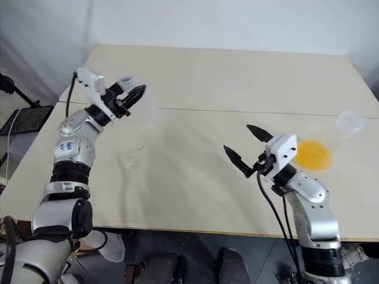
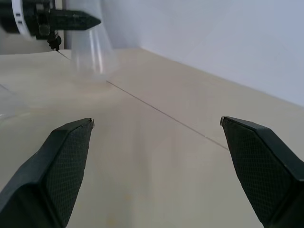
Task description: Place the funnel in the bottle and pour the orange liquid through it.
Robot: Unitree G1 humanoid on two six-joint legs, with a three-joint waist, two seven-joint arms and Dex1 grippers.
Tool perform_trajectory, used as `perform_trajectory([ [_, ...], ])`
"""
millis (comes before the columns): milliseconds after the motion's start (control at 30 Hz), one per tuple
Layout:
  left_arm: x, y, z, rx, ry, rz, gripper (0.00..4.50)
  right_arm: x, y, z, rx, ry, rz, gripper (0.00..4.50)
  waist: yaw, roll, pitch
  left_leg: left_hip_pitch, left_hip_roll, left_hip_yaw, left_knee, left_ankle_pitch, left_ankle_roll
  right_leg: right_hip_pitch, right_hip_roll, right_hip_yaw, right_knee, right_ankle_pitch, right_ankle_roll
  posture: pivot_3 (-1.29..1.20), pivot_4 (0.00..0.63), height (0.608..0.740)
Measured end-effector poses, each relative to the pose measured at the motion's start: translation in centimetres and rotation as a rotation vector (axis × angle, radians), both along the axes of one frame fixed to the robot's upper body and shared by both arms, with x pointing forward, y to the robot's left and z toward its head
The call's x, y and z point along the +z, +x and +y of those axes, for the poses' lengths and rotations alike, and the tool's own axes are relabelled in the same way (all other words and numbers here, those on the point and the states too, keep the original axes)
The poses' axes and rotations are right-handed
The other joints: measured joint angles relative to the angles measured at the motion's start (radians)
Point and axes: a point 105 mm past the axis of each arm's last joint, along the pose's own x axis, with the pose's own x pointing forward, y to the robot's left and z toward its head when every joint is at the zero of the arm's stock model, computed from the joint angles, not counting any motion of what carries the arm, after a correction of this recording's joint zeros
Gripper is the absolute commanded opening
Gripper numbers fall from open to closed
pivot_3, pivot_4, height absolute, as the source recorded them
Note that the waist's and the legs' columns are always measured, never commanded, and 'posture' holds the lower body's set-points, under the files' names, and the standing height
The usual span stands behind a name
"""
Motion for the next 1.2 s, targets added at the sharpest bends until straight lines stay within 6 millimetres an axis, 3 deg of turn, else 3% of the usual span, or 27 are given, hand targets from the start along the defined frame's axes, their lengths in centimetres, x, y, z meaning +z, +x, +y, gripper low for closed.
perform_trajectory([
  [100,0.1,-2.2,-5.3,-0.227,0.093,-0.026,2.32,0.9,-1.3,-1.6,-0.027,-0.015,0.013,4.50,0.003,0.000,0.000,0.000,-0.002,0.001,0.000,0.001,0.002,0.002,-0.001,0.001,-0.004,0.001,0.003,0.00,0.150,0.740],
  [200,-1.8,-4.1,-10.0,-0.414,0.149,0.008,2.32,0.6,-2.7,-2.8,-0.054,-0.026,0.060,4.50,0.000,0.000,0.000,0.000,-0.002,0.003,0.000,0.001,0.003,0.002,-0.001,0.002,-0.005,0.002,0.003,0.00,0.150,0.740],
  [300,-4.6,-5.6,-13.3,-0.528,0.239,0.017,2.32,-0.5,-4.5,-3.9,-0.093,-0.034,0.120,4.50,-0.001,0.000,0.000,0.001,-0.001,0.003,-0.001,0.001,0.003,0.002,0.000,0.002,-0.005,0.002,0.003,0.00,0.150,0.740],
  [400,-6.7,-6.1,-15.4,-0.575,0.259,0.046,2.32,-1.7,-6.1,-4.9,-0.139,-0.046,0.170,4.50,-0.002,0.000,0.000,0.001,-0.002,0.006,-0.001,0.002,0.004,0.002,0.000,0.004,-0.006,0.002,0.003,0.00,0.150,0.740],
  [567,-8.4,-5.8,-16.6,-0.568,0.303,0.036,2.32,-2.3,-7.7,-5.0,-0.163,-0.039,0.188,4.50,-0.004,0.000,0.000,0.001,-0.001,0.008,-0.001,0.002,0.004,0.002,0.000,0.006,-0.007,0.002,0.003,0.00,0.150,0.740],
  [1067,-7.7,-3.6,-15.5,-0.461,0.294,0.019,2.32,-1.7,-7.8,-3.7,-0.123,-0.019,0.148,4.50,-0.002,0.000,0.000,0.001,-0.002,0.007,-0.001,0.003,0.005,0.002,-0.001,0.007,-0.007,0.002,0.003,0.00,0.150,0.740],
  [1200,-7.8,-3.5,-15.2,-0.481,0.249,0.085,3.64,-1.2,-7.4,-3.2,-0.097,0.007,0.138,4.50,-0.002,0.000,0.000,0.001,-0.002,0.007,-0.001,0.003,0.005,0.002,-0.001,0.006,-0.007,0.002,0.003,0.00,0.150,0.740],
])
